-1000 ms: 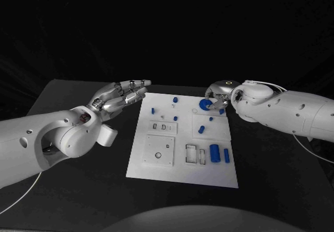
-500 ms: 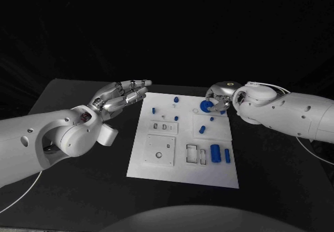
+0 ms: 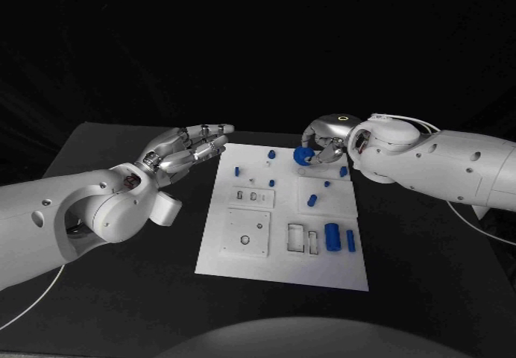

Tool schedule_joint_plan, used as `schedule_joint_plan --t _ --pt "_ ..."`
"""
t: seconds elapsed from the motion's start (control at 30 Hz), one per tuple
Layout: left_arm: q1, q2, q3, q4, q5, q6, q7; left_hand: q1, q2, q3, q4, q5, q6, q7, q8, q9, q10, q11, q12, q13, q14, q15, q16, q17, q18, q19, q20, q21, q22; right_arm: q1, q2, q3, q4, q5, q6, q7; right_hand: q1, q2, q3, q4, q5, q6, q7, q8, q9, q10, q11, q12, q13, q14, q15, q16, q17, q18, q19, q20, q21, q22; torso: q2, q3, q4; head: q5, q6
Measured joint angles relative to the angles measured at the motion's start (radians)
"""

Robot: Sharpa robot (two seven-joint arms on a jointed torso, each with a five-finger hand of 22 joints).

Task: Assemble the parts on the task board

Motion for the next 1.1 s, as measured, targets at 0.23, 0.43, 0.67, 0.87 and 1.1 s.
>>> schedule_joint_plan --t 0.23,0.43,0.67,0.87,1.1 --pt "0.000 0.000 0.000 0.000 0.000 0.001 -0.002 0.000 0.000 0.000 0.000 0.000 0.000 0.000 0.000 0.000 0.000 0.000 0.000 0.000 0.000 0.000 0.003 0.000 0.000 0.000 0.000 0.000 0.000 0.002 0.073 0.000 -0.032 0.010 0.017 0.000 -0.004 0.004 0.002 0.002 0.000 0.000 0.000 -0.001 0.000 0.000 0.000 0.000 0.000 0.000 0.000 0.000 0.000 0.000 0.000 0.000 0.000 0.000 0.001 0.0001 0.0006 0.002 0.000" --pt "0.000 0.002 0.000 0.001 0.000 0.002 -0.003 0.000 0.000 0.000 0.000 0.000 0.000 0.000 0.000 0.000 0.000 0.000 0.004 0.000 0.000 0.000 0.003 0.000 0.000 0.000 0.000 0.000 0.000 0.001 0.146 0.001 -0.087 0.015 0.031 0.005 -0.004 0.004 0.003 0.003 0.000 0.000 0.000 -0.003 0.000 0.000 0.000 0.000 0.000 0.000 0.000 0.000 0.000 0.000 0.000 0.000 0.000 0.000 0.002 0.0006 0.0013 0.001 0.001" --pt "0.000 0.001 0.000 0.004 0.000 0.002 -0.005 0.000 0.000 0.000 0.000 0.000 0.000 0.000 0.000 0.000 0.000 0.000 0.004 0.000 0.000 0.000 0.003 0.000 0.000 0.000 0.000 0.000 0.000 -0.009 0.196 0.001 -0.133 0.020 0.046 0.011 -0.004 0.004 0.003 0.003 -0.003 0.000 0.000 -0.008 0.000 0.000 0.000 0.000 0.000 0.000 0.000 0.000 0.000 0.000 0.000 0.000 -0.004 0.000 0.002 0.0004 0.0007 0.002 0.002" --pt "0.000 0.000 0.000 0.006 0.000 0.002 -0.006 0.000 0.000 0.000 0.000 0.000 0.000 0.000 0.000 0.000 0.000 0.000 0.004 0.000 0.000 0.000 0.003 0.000 0.000 0.000 0.000 0.000 0.000 -0.018 0.228 0.001 -0.164 0.026 0.060 0.017 -0.004 0.004 0.007 -0.001 -0.007 0.000 0.000 -0.011 0.000 0.000 0.000 0.000 0.000 0.000 0.000 0.000 0.000 0.000 0.000 0.000 -0.008 0.000 0.002 0.0001 -0.0005 0.004 0.000" --pt "0.000 0.002 0.000 0.005 0.000 0.002 -0.008 0.004 -0.004 0.000 0.000 0.000 0.000 0.000 0.000 0.000 0.000 0.000 0.004 0.000 0.000 0.000 0.003 0.000 0.000 0.000 0.000 0.004 0.000 -0.021 0.253 0.003 -0.187 0.031 0.076 0.020 -0.004 0.004 0.017 0.000 -0.018 0.000 0.000 -0.030 0.002 0.000 0.000 0.000 0.000 0.000 0.000 0.000 0.000 0.000 0.000 0.000 -0.012 0.000 0.002 0.0003 -0.0017 0.002 0.000"
